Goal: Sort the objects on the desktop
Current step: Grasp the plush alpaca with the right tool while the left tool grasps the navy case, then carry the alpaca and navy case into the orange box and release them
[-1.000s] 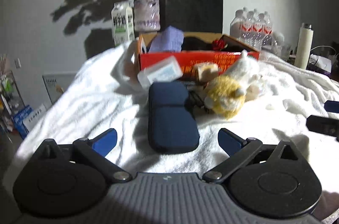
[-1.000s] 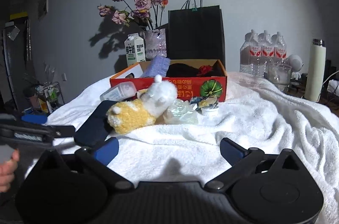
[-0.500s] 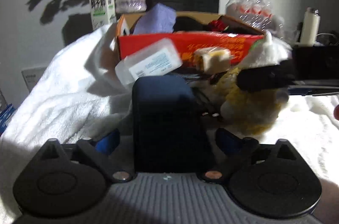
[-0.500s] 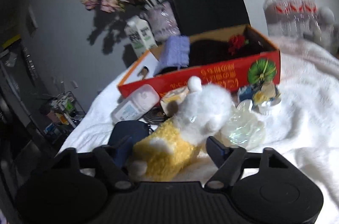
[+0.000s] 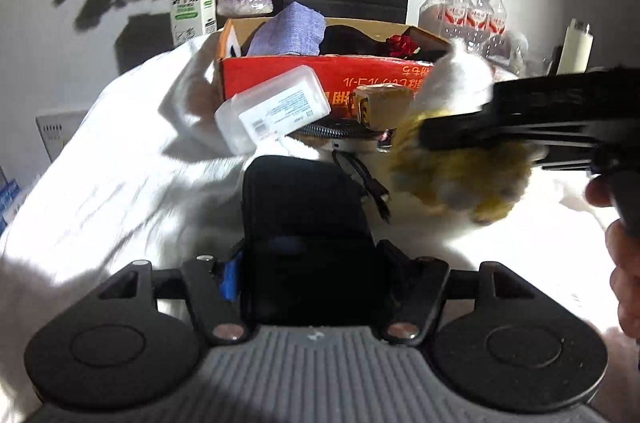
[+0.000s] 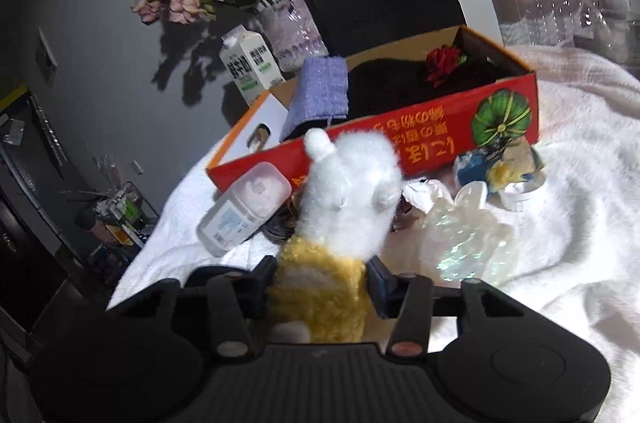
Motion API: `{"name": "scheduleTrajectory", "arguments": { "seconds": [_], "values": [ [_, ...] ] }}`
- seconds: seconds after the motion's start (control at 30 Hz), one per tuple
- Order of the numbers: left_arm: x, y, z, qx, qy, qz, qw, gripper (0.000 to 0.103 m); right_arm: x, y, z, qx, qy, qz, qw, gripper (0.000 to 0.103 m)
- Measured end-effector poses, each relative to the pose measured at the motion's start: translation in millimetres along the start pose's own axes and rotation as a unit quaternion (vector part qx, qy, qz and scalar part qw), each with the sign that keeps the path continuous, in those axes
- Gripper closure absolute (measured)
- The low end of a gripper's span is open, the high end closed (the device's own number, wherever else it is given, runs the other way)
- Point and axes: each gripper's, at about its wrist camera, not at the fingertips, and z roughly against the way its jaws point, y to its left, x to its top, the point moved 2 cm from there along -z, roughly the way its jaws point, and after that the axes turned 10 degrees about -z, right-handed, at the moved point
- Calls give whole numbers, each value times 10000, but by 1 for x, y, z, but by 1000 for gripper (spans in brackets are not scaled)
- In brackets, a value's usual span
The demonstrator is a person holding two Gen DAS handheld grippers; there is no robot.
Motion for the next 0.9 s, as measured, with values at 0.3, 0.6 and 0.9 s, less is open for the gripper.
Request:
{"name": "scheduleTrajectory", "arguments": {
  "seconds": [0.3, 0.6, 0.9],
  "values": [
    [-1, -9, 79, -45, -588, 190, 9981, 36, -18, -12, 113, 226, -554, 321, 9977, 57],
    [-3, -34, 120, -2, -883, 42, 9961, 36, -43, -17, 171, 86, -838, 475, 9953, 57],
    [34, -24, 115, 152, -1218, 43, 9924, 36, -32, -5, 174, -65, -1185, 815, 9896, 56]
  ]
}}
